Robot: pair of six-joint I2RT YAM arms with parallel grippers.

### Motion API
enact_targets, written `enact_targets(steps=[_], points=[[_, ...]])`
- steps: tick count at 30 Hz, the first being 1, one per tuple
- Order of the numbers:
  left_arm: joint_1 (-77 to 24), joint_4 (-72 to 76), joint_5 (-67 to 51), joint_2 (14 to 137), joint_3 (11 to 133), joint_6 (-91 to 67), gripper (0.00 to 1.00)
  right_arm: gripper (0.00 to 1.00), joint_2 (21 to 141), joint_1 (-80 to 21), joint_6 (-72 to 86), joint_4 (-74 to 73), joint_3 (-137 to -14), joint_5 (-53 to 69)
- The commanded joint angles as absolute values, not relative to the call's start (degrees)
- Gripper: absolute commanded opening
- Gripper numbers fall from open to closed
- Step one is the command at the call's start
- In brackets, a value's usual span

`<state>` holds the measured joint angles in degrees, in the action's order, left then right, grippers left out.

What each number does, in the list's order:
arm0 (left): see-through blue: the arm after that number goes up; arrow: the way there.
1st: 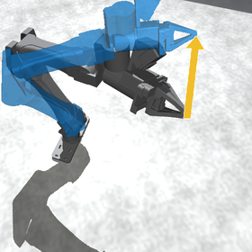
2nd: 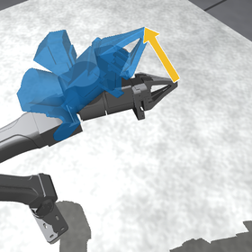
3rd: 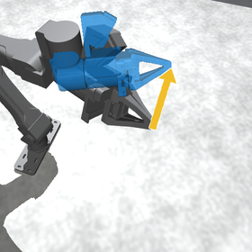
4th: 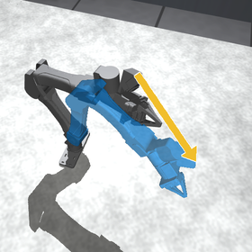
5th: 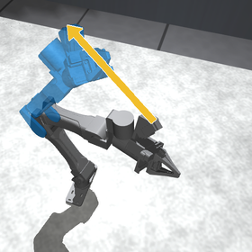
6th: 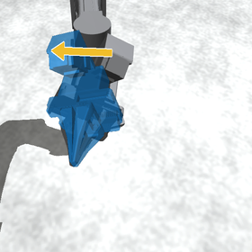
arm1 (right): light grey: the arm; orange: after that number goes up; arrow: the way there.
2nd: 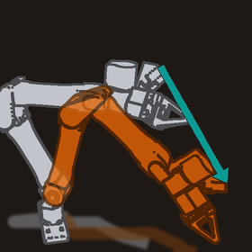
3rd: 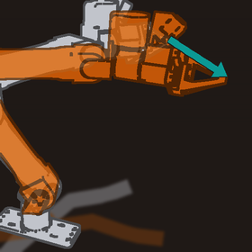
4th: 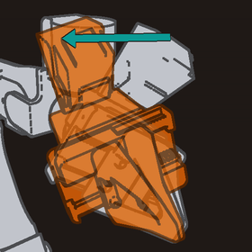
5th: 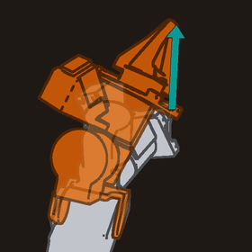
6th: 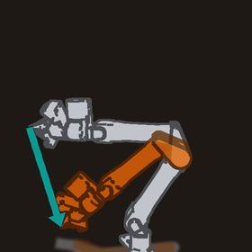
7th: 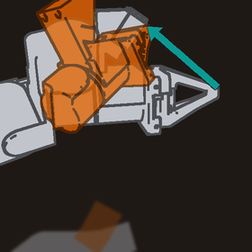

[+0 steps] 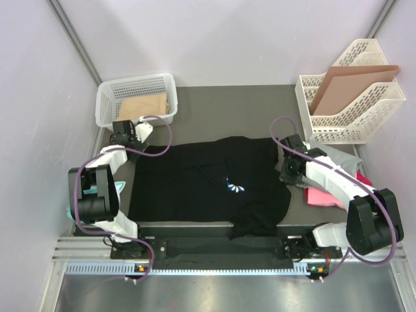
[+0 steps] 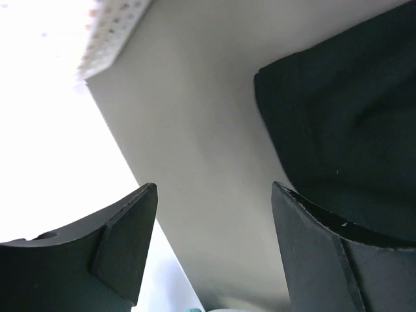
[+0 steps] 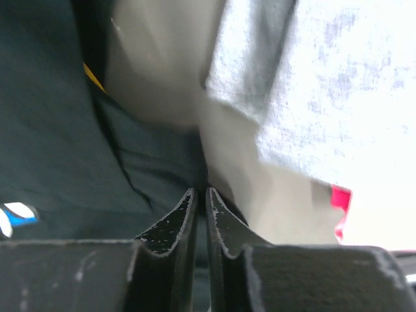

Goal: Fold and stack the t-shirts
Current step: Fold the flattened tshirt in 1/3 of the way

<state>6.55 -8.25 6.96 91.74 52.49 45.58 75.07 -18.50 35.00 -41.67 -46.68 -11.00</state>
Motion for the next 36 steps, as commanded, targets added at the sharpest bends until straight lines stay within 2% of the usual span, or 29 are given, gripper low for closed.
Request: enact_targets(steps=[1, 3, 6, 14, 17, 18, 19, 23, 29, 33, 34, 36], points=[[6.0, -9.6, 4.5, 86.3, 54.8, 45.5, 0.76, 0.11, 73.7, -18.0, 32.6, -46.1, -50.1, -10.4], [5.5, -11.3, 2.0, 84.9, 55.6, 45.1, 0.77, 0.10, 75.3, -17.2, 32.1, -46.5, -54.6, -11.2], [3.9, -15.8, -1.8, 84.5, 57.4, 43.6, 0.77, 0.00, 78.2, -16.9, 31.5, -45.8, -57.6, -10.3], [-2.0, -17.0, -2.3, 88.0, 54.5, 40.7, 0.77, 0.00, 77.3, -16.9, 32.6, -41.8, -51.7, -7.4], [-1.9, -19.0, -0.4, 94.4, 59.0, 37.4, 0.76, 0.13, 78.9, -16.8, 31.7, -39.7, -51.1, -8.8], [-1.8, -19.8, -0.5, 96.1, 60.5, 37.0, 0.76, 0.25, 80.0, -16.6, 31.6, -38.9, -51.8, -9.1], [-1.8, -20.2, 1.6, 97.5, 62.7, 36.5, 0.75, 0.32, 81.4, -16.4, 31.4, -38.4, -52.6, -9.1], [-1.9, -20.1, 3.3, 101.9, 65.6, 36.0, 0.75, 0.46, 90.1, -15.6, 30.9, -35.3, -57.1, -8.6], [-1.9, -20.0, 6.2, 104.6, 67.1, 36.8, 0.75, 0.41, 96.7, -14.7, 30.0, -32.5, -60.3, -8.4], [-1.9, -18.9, 7.2, 104.6, 65.3, 37.7, 0.75, 0.34, 97.0, -14.1, 29.4, -31.6, -58.8, -6.7], [-1.9, -18.5, 7.4, 104.4, 65.0, 38.1, 0.75, 0.31, 96.7, -14.0, 29.4, -31.2, -58.1, -5.8], [-1.9, -18.5, 7.4, 104.3, 64.5, 38.1, 0.75, 0.15, 95.7, -13.9, 29.8, -31.0, -56.3, -5.5]])
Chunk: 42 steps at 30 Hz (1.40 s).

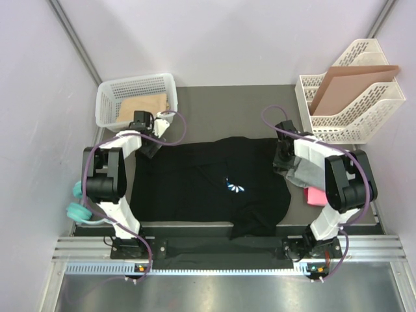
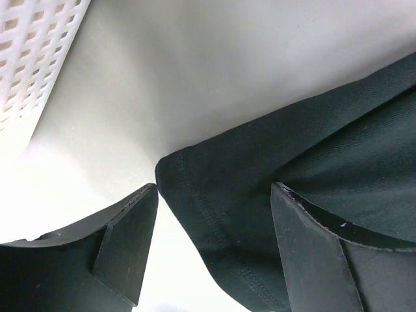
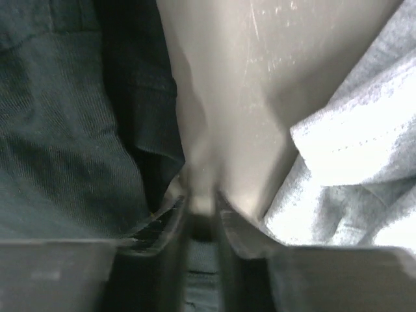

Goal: Fold and stack the t-shirts
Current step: Fold the flattened tshirt in 1/3 of the way

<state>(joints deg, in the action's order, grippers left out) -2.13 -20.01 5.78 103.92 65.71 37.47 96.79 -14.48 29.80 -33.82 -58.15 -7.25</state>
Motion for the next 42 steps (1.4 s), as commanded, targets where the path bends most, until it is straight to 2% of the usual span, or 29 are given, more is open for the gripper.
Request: enact_targets(steps=[1, 2, 10, 14, 15, 16, 17, 18, 22, 24, 32, 34, 35, 38, 42], points=[[-1.9, -18.5, 7.4, 104.2, 64.3, 38.1, 0.75, 0.07, 95.2, -13.9, 29.9, -30.9, -55.8, -5.2], [-1.9, -18.4, 7.5, 104.2, 64.2, 38.2, 0.75, 0.00, 94.1, -13.9, 30.1, -31.1, -55.2, -5.1], [-1.9, -17.0, 8.2, 102.4, 62.1, 39.3, 0.75, 0.00, 84.4, -13.6, 32.1, -37.3, -50.9, -11.1], [-1.9, -16.3, 8.4, 102.0, 61.2, 39.8, 0.75, 0.00, 77.2, -13.1, 32.3, -39.5, -49.0, -7.9], [-1.9, -15.9, 8.4, 101.9, 60.9, 39.8, 0.75, 0.06, 76.6, -13.0, 31.6, -39.6, -48.7, -6.5], [-1.9, -16.0, 8.4, 101.7, 60.8, 39.8, 0.75, 0.17, 76.2, -13.0, 31.3, -39.4, -48.5, -3.8], [-1.9, -15.8, 8.4, 101.7, 60.8, 39.8, 0.75, 0.38, 75.9, -13.1, 30.9, -39.1, -48.0, -2.8], [-1.9, -16.1, 8.2, 101.6, 60.9, 39.7, 0.75, 0.46, 75.9, -13.0, 30.8, -38.9, -47.8, -2.3], [-1.9, -15.6, 8.3, 100.6, 60.2, 40.1, 0.75, 0.61, 77.5, -12.8, 30.3, -37.8, -47.7, -0.9], [-1.9, -15.3, 8.3, 100.1, 59.5, 40.4, 0.75, 0.62, 78.7, -12.4, 30.2, -37.4, -47.7, -1.0], [-1.9, -14.6, 8.7, 99.2, 59.0, 40.7, 0.75, 0.50, 82.0, -10.6, 30.1, -33.8, -45.7, 2.5], [-1.8, -14.5, 8.5, 99.0, 59.1, 40.7, 0.75, 0.40, 82.3, -10.7, 30.3, -33.1, -45.4, 3.9], [-1.9, -14.5, 8.7, 99.0, 59.2, 40.7, 0.75, 0.25, 81.9, -10.6, 30.6, -33.0, -45.0, 4.6], [-1.9, -14.6, 8.7, 99.0, 59.4, 40.7, 0.75, 0.00, 80.2, -10.7, 31.6, -33.0, -44.4, 6.4], [-1.9, -14.5, 8.9, 99.1, 59.3, 41.0, 0.75, 0.00, 77.1, -10.5, 32.2, -35.5, -43.9, 4.9]])
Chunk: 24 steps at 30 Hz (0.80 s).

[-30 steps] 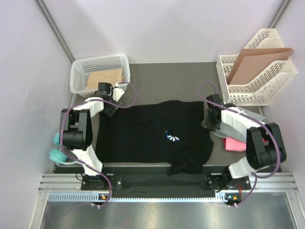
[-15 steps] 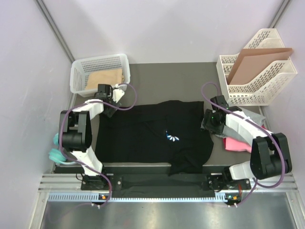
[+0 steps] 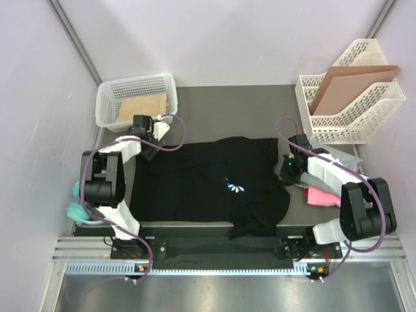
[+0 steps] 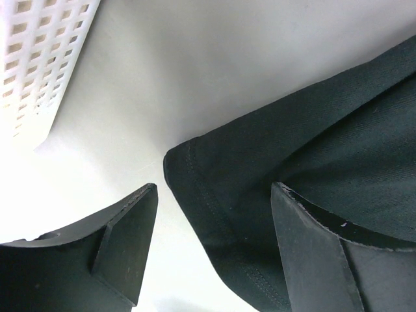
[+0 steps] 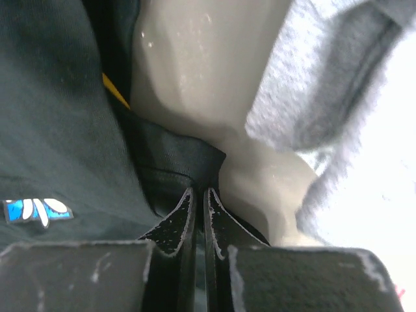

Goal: Fold and stack the t-shirts
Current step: Fold the flattened tshirt in 1/3 of the way

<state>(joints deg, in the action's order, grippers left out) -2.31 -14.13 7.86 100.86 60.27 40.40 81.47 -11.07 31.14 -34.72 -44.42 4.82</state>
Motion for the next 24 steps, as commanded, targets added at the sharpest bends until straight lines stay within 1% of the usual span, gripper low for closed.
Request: enact_targets(steps=[1, 3, 7, 9, 16, 19, 20, 21, 22, 24], points=[[-1.9, -14.4, 9.0, 99.0, 59.4, 41.0, 0.75, 0.00, 74.9, -10.5, 32.8, -37.5, -43.8, 3.4], [-1.9, -14.5, 8.7, 98.8, 59.4, 41.0, 0.75, 0.00, 72.5, -10.3, 34.0, -40.6, -43.7, -1.3], [-1.9, -14.3, 8.9, 98.8, 59.6, 41.5, 0.75, 0.00, 66.7, -7.0, 34.5, -45.5, -43.6, -5.5], [-1.9, -14.3, 8.9, 98.8, 59.9, 41.7, 0.75, 0.00, 65.2, -5.4, 34.5, -47.0, -43.0, -4.8], [-1.9, -14.6, 8.7, 98.7, 61.3, 41.8, 0.75, 0.00, 60.6, -5.4, 35.2, -51.1, -40.4, 1.9], [-1.9, -14.7, 8.8, 98.4, 61.5, 42.0, 0.75, 0.19, 61.4, -5.4, 34.1, -53.2, -40.8, 7.2], [-1.9, -14.8, 8.7, 98.3, 61.6, 41.9, 0.75, 0.32, 61.6, -5.4, 33.4, -53.6, -41.7, 8.6], [-1.9, -14.9, 8.7, 98.0, 61.6, 42.0, 0.76, 0.37, 61.8, -5.4, 33.2, -55.5, -43.2, 7.2], [-1.9, -14.9, 8.6, 97.9, 61.6, 42.0, 0.75, 0.42, 62.2, -5.4, 33.0, -56.3, -47.7, 5.5], [-1.9, -14.9, 8.6, 97.5, 61.6, 42.1, 0.75, 0.47, 63.4, -5.3, 32.2, -56.5, -52.4, -1.4]])
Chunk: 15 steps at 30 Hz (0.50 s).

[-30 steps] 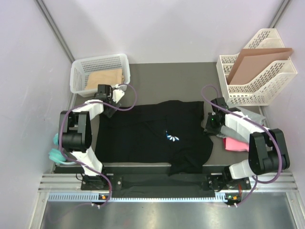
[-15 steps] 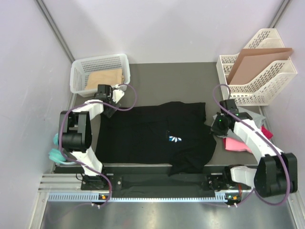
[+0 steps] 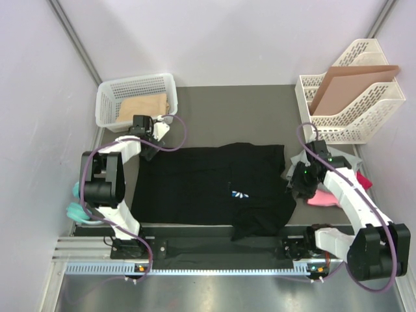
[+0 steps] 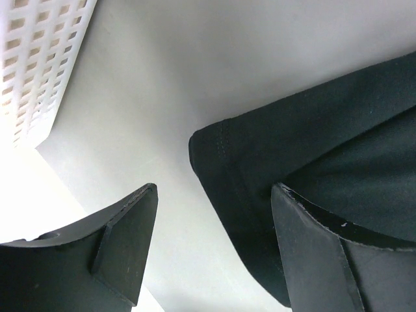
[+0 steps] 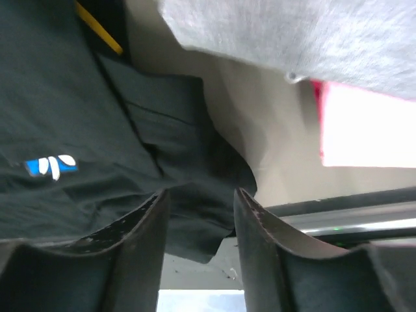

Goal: Fold and stack the t-shirts
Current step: Fold the flattened tshirt in 1/3 of the way

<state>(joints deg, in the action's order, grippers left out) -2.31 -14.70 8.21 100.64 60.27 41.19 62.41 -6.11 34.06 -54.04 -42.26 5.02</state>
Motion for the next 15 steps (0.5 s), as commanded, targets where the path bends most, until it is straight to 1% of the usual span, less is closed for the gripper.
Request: enact_targets(steps=[1, 2, 4, 8, 9, 12, 15], points=[[-1.9, -15.0, 8.7, 97.4, 61.8, 42.1, 0.75, 0.50, 65.8, -5.4, 32.1, -56.0, -56.6, -2.4], [-1.9, -15.0, 8.8, 97.3, 61.8, 42.1, 0.75, 0.54, 67.6, -5.2, 31.4, -55.2, -58.3, -2.6], [-1.9, -15.5, 9.0, 96.9, 62.0, 42.3, 0.75, 0.54, 73.7, -5.2, 31.3, -52.2, -63.0, -1.6], [-1.9, -15.6, 9.2, 96.2, 61.5, 42.3, 0.75, 0.53, 84.4, -5.4, 31.6, -43.8, -67.8, 1.4], [-1.9, -15.6, 9.2, 96.0, 61.4, 42.3, 0.75, 0.53, 89.0, -5.4, 31.0, -43.4, -68.9, 1.4], [-1.9, -15.5, 9.7, 95.6, 60.8, 42.6, 0.76, 0.53, 95.9, -5.4, 29.9, -42.1, -71.8, 0.4], [-1.9, -15.4, 9.9, 96.1, 60.9, 42.5, 0.76, 0.52, 100.4, -5.2, 29.4, -41.0, -72.9, 0.2]])
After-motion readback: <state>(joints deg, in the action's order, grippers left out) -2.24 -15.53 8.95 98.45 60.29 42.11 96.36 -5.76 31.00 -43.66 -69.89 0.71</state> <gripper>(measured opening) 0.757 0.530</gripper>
